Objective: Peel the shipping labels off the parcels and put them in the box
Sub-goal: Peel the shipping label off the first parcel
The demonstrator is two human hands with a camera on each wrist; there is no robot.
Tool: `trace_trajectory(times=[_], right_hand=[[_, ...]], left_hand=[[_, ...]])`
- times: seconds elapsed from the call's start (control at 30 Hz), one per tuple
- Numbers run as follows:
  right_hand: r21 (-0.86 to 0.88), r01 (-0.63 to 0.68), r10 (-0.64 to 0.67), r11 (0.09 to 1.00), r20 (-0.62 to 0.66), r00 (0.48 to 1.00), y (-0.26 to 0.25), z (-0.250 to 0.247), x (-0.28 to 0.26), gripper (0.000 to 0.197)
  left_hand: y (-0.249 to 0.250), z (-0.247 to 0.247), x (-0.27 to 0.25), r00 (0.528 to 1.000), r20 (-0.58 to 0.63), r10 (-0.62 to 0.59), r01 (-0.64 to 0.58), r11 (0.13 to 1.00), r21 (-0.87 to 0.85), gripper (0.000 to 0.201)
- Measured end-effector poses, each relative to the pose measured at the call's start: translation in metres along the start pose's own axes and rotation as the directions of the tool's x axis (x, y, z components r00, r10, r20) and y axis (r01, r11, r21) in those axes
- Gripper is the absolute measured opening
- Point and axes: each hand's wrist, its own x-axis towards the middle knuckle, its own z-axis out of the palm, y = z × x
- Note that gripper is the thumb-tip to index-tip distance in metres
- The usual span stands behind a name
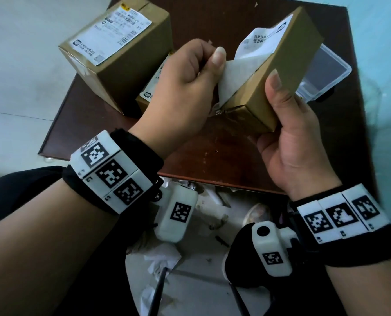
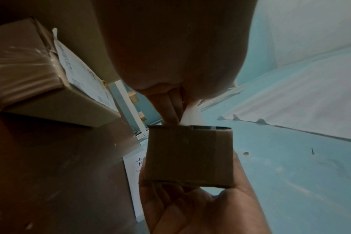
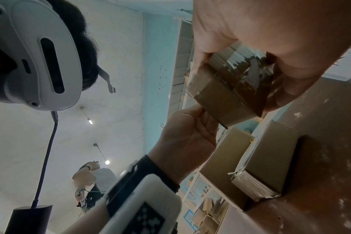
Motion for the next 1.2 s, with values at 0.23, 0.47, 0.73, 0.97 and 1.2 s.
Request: trace_trajectory(times=[0.23, 0.47, 0.73, 0.97, 1.2], right_hand=[[-0.060, 0.037, -0.038, 0.997, -0.009, 0.999, 0.000, -0.004, 0.003, 0.033], [-0.133, 0.093, -0.085, 0.987, 0.063, 0.994, 0.013, -0.003, 0.005, 0.079], [-0.072, 0.067, -0.059, 0.995, 0.104, 0.993, 0.011, -0.003, 0.005, 0.061], [-0.023, 0.026, -0.025, 0.999, 0.045, 0.999, 0.007, 0.008, -0.002, 0.091], [-0.013, 0.021, -0.021, 1.000, 0.009, 1.000, 0.011, 0.003, 0.002, 0.061]], left_hand=[[0.010, 0.006, 0.000, 0.954, 0.074, -0.290, 0.298, 0.897, -0.327, 0.035], [0.004, -0.001, -0.002, 0.993, 0.048, 0.109, -0.111, 0.994, 0.023, 0.036], [-0.008, -0.003, 0.003, 0.954, 0.147, 0.261, -0.275, 0.957, 0.087, 0.018], [-0.009, 0.002, -0.003, 0.919, 0.170, 0.354, -0.376, 0.919, 0.116, 0.016], [-0.014, 0.008, -0.005, 0.896, 0.193, 0.400, -0.428, 0.894, 0.132, 0.024]])
